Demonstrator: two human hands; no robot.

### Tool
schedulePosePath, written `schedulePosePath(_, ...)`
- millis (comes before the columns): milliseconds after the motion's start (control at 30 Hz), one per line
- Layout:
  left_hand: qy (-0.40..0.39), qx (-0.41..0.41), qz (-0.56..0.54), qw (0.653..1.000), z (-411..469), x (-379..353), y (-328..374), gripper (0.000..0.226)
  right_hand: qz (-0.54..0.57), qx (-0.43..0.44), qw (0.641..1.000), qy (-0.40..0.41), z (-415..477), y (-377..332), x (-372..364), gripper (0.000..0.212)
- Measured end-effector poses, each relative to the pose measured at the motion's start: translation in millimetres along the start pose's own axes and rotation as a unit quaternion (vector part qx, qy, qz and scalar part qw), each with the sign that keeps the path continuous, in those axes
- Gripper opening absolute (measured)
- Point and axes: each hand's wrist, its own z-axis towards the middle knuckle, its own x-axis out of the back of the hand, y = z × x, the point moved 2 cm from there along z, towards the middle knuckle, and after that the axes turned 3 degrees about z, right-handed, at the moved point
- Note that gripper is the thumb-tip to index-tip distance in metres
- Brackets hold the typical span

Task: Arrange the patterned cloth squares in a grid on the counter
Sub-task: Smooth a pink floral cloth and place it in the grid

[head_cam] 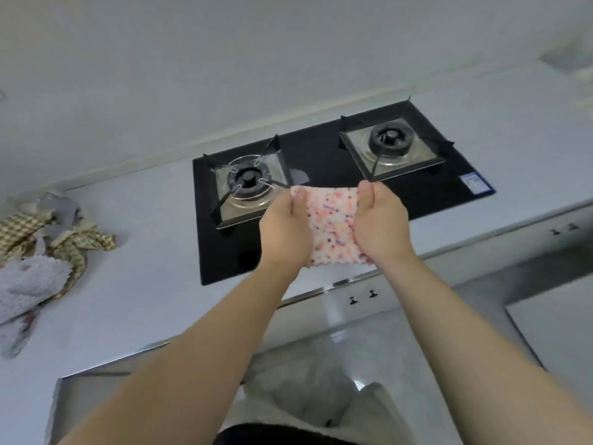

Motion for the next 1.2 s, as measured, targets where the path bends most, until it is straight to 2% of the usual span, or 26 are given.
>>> schedulePosePath(133, -0.078, -0.034, -0.008, 0.996, -37.4, -85.4, 73.6, 0.035, -0.049, -0.053, 0.995, 0.062, 0.0, 37.1, 118.2, 0.037)
schedulePosePath(267, -0.130, -0.055, -0.028, 0.990, -62.0, -151.8, 124.6, 0.035, -0.062, -0.079, 0.989, 0.111, 4.9, 64.0, 201.9, 0.034)
schedulePosePath(400, -0.162, -0.095, -0.015, 0.982, -70.3, -197.9, 159.8, 0.039, -0.032, -0.116, 0.983, 0.141, 13.8, 87.4, 251.2, 0.033)
schedulePosePath(500, -0.188, -0.077, -0.045, 0.978, -68.9, -226.7, 178.2, 0.040, -0.037, -0.127, 0.979, 0.156, 26.5, 101.0, 277.4, 0.034)
schedulePosePath(600, -0.222, -0.060, -0.050, 0.972, -60.5, -256.6, 191.6, 0.037, -0.030, -0.142, 0.975, 0.171, 47.3, 115.7, 301.3, 0.045)
schedulePosePath(767, -0.260, 0.005, -0.037, 0.965, -19.5, -308.0, 210.3, 0.032, -0.051, -0.177, 0.974, 0.131, 100.1, 138.1, 329.9, 0.052)
schedulePosePath(833, -0.278, 0.040, -0.064, 0.958, 2.8, -326.5, 217.8, 0.032, -0.016, -0.201, 0.973, 0.108, 127.0, 147.6, 337.7, 0.043)
schedulePosePath(867, -0.287, 0.049, -0.076, 0.954, 14.3, -336.0, 221.1, 0.040, 0.013, -0.213, 0.972, 0.100, 140.6, 153.4, 341.4, 0.035)
schedulePosePath(967, -0.318, 0.002, -0.075, 0.945, 48.0, -363.8, 231.2, 0.054, 0.064, -0.233, 0.966, 0.095, 184.0, 176.3, 353.7, 0.022)
schedulePosePath(1100, -0.330, -0.088, 0.000, 0.940, 87.0, -406.1, 246.6, 0.034, 0.116, -0.245, 0.960, 0.074, 239.9, 199.0, 367.6, 0.038)
schedulePosePath(1200, -0.346, -0.101, 0.030, 0.932, 109.9, -438.0, 259.3, 0.030, 0.143, -0.256, 0.955, 0.053, 279.5, 213.3, 378.4, 0.040)
